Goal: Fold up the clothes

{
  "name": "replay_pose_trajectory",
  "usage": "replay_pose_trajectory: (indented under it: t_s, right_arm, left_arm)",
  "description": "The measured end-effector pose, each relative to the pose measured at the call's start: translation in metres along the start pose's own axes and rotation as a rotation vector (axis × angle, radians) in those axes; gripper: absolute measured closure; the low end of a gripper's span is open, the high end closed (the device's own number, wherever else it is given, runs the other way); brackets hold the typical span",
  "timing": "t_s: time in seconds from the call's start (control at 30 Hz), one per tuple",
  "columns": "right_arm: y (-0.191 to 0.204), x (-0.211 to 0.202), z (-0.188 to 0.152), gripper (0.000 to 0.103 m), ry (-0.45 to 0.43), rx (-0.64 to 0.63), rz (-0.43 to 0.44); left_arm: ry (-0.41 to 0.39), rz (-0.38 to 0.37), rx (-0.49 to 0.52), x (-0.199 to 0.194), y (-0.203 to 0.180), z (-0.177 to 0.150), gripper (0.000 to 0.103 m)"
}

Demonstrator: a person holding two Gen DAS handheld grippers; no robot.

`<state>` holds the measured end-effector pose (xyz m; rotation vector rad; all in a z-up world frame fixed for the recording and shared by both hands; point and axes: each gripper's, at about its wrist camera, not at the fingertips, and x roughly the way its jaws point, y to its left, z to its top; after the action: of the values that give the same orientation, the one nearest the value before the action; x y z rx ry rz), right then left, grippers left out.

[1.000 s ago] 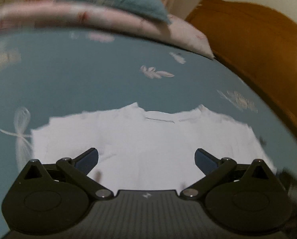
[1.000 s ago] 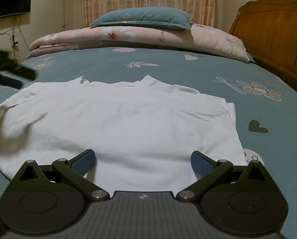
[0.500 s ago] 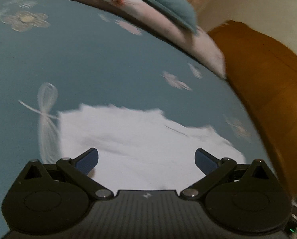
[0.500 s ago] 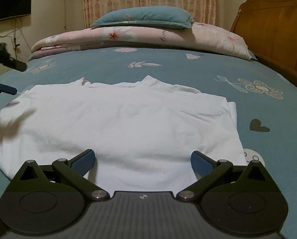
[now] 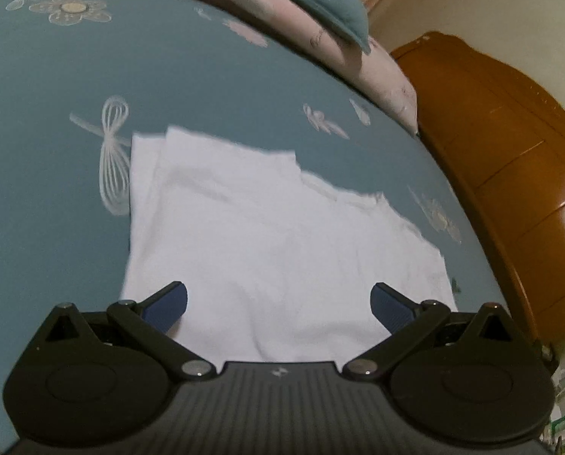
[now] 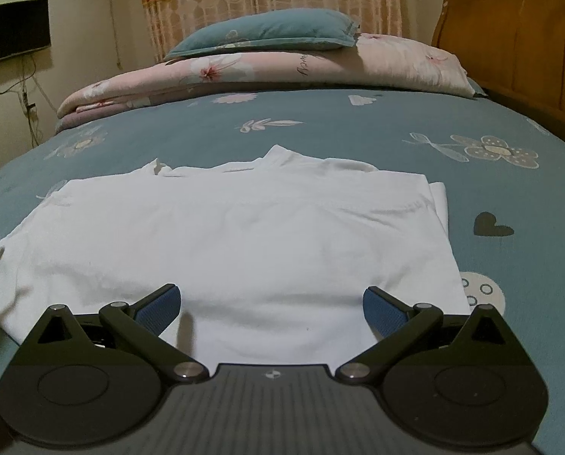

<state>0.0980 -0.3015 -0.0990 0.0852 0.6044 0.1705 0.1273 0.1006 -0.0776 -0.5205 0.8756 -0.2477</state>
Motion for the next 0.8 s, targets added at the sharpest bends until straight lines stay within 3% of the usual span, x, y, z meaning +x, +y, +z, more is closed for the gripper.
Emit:
replay_pose_trajectory:
  t_s: [0.17, 0.3, 0.5, 0.6, 0.7, 0.8]
  right_arm:
    - [-0.006, -0.004, -0.001, 0.0, -0.002, 0.022, 0.019]
    - [-0.009, -0.005, -0.001, 0.0, -0.003, 0.037, 0.031]
    - [-0.01, -0.007, -0.001, 0.0, -0.004, 0.054, 0.04]
    - [-0.014, -0.009, -0.001, 0.0, -0.008, 0.072, 0.055]
    - [-0.019, -0.013, -0.002, 0.0, -0.015, 0.085, 0.057]
    - [-0.032, -0.021, -0.003, 0.0, -0.043, 0.132, 0.049]
  left_arm:
    - [-0.01, 0.069, -0.107, -0.009, 0.019, -0.028, 0.001]
    - [-0.015, 0.109, -0.089, -0.023, 0.015, -0.02, 0.001]
    - [-0.014, -0.005, -0.04, 0.0, -0.017, 0.0, 0.001]
    - [-0.018, 0.007, 0.005, 0.021, -0.032, -0.001, 0.001]
    - [-0.039, 0.081, -0.045, 0.029, -0.022, -0.005, 0.001]
    - [-0.051, 0.073, -0.088, 0.022, -0.013, -0.006, 0.001]
